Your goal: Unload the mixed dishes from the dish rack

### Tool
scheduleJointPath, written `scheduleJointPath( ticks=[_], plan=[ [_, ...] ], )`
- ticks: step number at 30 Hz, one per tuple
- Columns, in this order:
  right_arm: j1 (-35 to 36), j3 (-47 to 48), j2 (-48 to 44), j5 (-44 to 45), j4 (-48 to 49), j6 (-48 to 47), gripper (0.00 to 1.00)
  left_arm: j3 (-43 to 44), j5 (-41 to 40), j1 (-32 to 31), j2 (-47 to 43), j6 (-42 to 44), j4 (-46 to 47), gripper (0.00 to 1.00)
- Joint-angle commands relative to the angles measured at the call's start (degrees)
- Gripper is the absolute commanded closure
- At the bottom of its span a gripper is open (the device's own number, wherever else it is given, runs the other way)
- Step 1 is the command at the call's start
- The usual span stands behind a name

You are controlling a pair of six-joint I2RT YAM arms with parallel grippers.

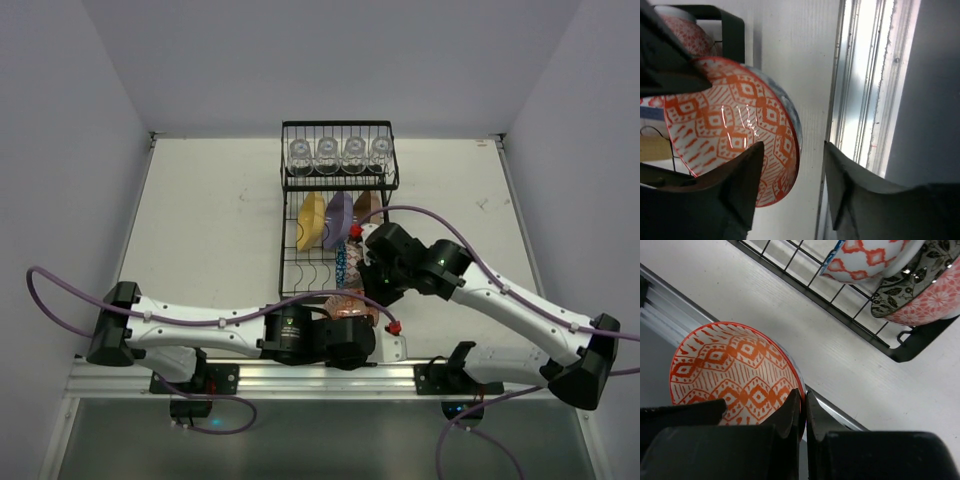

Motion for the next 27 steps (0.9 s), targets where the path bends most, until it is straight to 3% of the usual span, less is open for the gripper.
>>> scheduleJointPath(
  ticks=[1, 2, 5, 10, 13, 15, 20, 27],
  plan=[
    [-0.2, -0.3, -4.7, 2.9, 2.1, 1.6, 1.00, -0.3, -6.2, -0.2, -3.2, 0.0, 1.1, 0.41],
    [-1.0, -0.6, -6.1, 4.3, 2.0, 2.6, 1.00, -0.5, -9.5, -0.1, -3.9, -0.4, 1.5, 0.01],
    [-4.9, -3.1, -9.1, 5.1, 2.0, 3.8, 1.00, -0.8, -14.6, 0.3, -5.9, -1.0, 2.5, 0.00],
    [-21.9, -9.2, -17.5, 4.0, 4.3, 4.8, 1.00, -1.2, -18.7, 4.4, -11.1, -2.5, 5.6, 0.00],
    [-31.4, -9.7, -19.7, 5.7, 6.3, 4.7, 1.00, -1.4, -18.1, 11.7, -15.1, -5.3, 7.7, 0.00],
    [-39.2, -10.2, -19.5, 7.2, 9.1, 4.8, 1.00, -0.6, -21.1, 13.2, -16.8, -7.2, 7.9, 0.00],
    [-57.0, -11.4, -12.1, 7.0, 20.7, 6.2, 1.00, 1.2, -28.8, 17.3, -18.1, -14.1, 5.0, 0.00],
    [-59.2, -6.5, 7.2, 10.0, 38.8, 9.6, 1.00, -2.6, -30.8, 21.5, -22.9, -21.1, 0.8, 0.00]
  ],
)
